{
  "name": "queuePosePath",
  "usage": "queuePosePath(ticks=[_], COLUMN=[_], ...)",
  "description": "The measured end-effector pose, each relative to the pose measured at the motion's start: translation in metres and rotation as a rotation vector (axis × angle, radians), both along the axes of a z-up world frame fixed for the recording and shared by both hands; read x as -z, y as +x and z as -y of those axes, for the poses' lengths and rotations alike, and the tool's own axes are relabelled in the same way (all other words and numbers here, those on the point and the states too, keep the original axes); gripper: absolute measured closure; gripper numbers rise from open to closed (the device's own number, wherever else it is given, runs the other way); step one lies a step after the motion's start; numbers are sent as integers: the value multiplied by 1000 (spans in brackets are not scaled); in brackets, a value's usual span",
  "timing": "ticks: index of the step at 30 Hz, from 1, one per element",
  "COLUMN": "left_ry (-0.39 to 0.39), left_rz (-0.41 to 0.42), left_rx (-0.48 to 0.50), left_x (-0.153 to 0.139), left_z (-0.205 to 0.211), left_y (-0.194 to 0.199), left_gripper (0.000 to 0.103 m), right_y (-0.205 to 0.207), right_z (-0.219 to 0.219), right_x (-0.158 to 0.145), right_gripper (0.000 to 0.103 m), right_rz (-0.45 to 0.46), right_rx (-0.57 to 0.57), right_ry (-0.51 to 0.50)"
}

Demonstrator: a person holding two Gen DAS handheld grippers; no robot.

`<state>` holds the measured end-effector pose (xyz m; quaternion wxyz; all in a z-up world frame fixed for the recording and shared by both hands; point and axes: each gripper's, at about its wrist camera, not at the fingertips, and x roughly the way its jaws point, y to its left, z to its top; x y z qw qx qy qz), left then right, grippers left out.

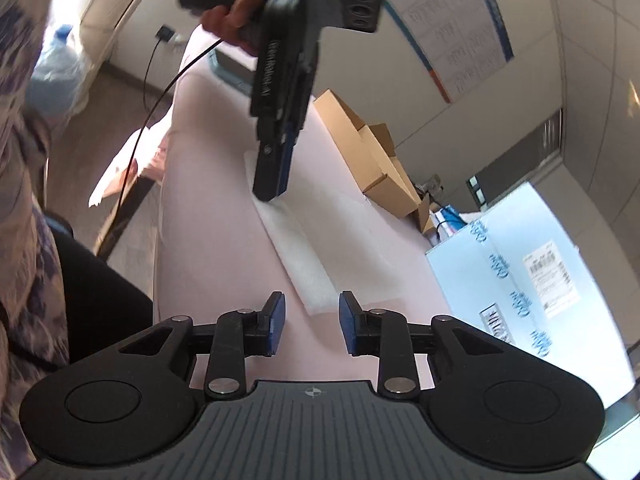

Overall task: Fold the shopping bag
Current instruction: 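Pinch the bag edge with the right tool and lift it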

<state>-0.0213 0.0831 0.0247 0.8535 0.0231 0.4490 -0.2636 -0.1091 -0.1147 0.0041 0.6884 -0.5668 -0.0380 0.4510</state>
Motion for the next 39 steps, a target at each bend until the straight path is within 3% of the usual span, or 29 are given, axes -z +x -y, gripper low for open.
queuePosePath(ticks=[6, 11, 18, 21, 23, 29, 32, 34, 36, 39], left_ry=[-39, -53, -70, -67, -75, -112, -51, 4, 115, 244], left_rz=[-74, -87, -95, -90, -87, -70, -20, 21, 128, 269], left_rx=[24, 37, 48, 54, 51, 12, 28, 33, 40, 88], left_x=[0, 0, 2, 2, 3, 5, 2, -2, -12, -23], left_z=[-7, -9, -11, -10, -13, -16, -6, 2, 16, 33], left_y=[13, 14, 17, 16, 15, 12, 5, -3, -22, -52], left_gripper=[84, 84, 84, 84, 84, 84, 83, 70, 51, 49], right_y=[4, 8, 16, 19, 21, 24, 25, 26, 27, 31], right_z=[-5, -14, -29, -34, -35, -33, -33, -34, -34, -37], right_x=[12, 11, 5, 4, 7, 9, 7, 6, 7, 5], right_gripper=[77, 78, 77, 84, 99, 99, 99, 99, 99, 99], right_rz=[153, 169, 126, 108, 86, 50, 40, 30, 24, -6], right_rx=[-82, -133, -131, -119, -108, -82, -86, -88, -90, -95], right_ry=[-128, -148, -178, -191, -201, -160, -169, -170, -170, -171])
